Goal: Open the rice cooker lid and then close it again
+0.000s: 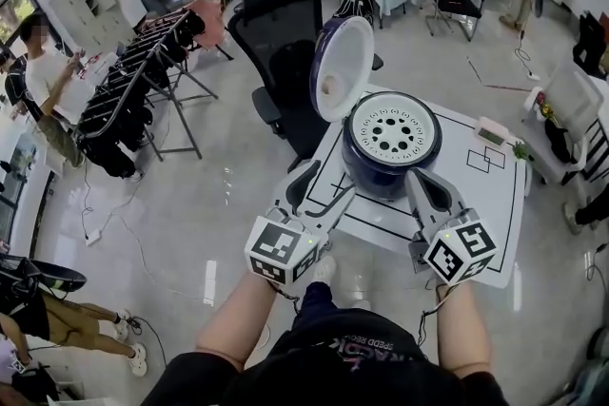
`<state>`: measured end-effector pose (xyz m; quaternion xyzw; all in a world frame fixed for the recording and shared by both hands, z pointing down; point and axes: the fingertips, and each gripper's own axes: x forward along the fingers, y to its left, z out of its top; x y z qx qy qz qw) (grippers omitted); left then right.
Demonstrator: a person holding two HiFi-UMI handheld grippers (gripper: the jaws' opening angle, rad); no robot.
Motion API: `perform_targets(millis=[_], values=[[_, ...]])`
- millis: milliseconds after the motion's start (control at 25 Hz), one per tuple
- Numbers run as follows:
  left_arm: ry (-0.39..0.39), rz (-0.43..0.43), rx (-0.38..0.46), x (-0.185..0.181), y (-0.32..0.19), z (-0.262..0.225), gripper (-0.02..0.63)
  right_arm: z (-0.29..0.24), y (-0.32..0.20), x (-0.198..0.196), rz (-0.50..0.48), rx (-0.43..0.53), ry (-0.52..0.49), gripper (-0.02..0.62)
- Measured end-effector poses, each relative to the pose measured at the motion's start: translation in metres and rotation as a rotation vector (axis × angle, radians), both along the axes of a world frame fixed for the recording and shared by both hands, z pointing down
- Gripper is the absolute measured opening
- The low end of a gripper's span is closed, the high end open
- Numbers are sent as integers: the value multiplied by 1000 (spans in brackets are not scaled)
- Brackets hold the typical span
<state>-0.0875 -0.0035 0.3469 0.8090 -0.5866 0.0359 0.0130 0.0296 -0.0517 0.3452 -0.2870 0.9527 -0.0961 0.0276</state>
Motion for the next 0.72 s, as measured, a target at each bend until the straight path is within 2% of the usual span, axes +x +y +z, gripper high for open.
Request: perform_targets(millis=[440, 720], values=[[-9, -20, 12, -15, -16, -4, 287, 1, -13, -3, 8, 2, 8, 2], [2, -53, 23, -49, -31, -17, 285, -6, -29, -23, 6, 1, 13, 2]])
